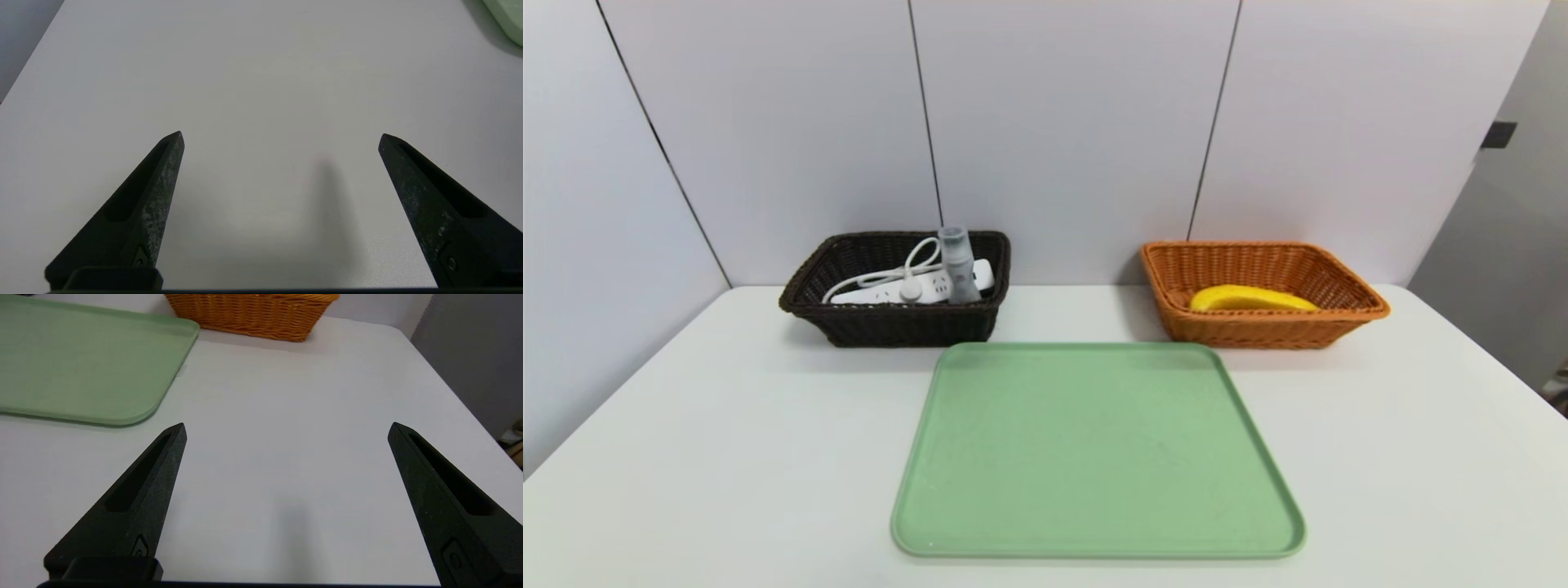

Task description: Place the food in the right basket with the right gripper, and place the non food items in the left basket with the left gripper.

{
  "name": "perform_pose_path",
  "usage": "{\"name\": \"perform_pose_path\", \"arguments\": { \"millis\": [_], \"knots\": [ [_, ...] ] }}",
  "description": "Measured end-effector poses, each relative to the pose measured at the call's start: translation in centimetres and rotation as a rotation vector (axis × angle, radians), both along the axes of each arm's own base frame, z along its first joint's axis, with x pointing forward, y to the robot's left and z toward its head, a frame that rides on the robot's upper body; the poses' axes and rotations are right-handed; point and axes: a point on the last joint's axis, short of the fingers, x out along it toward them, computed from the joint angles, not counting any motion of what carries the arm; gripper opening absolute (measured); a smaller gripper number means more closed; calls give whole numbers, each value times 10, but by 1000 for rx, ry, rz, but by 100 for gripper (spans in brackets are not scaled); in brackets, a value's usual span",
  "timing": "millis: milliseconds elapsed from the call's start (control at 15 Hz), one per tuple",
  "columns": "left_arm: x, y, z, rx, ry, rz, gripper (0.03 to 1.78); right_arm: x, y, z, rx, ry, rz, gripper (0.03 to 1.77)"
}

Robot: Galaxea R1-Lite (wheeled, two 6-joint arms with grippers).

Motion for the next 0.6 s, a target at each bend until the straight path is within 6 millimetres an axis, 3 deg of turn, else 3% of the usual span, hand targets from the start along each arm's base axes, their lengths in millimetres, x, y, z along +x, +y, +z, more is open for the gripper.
{"name": "perform_pose_path", "arguments": {
  "millis": [600],
  "knots": [
    [0, 0, 0, -10, -6, 3, 169, 2, 0, -6, 39, 18, 15, 170]
  ]
}}
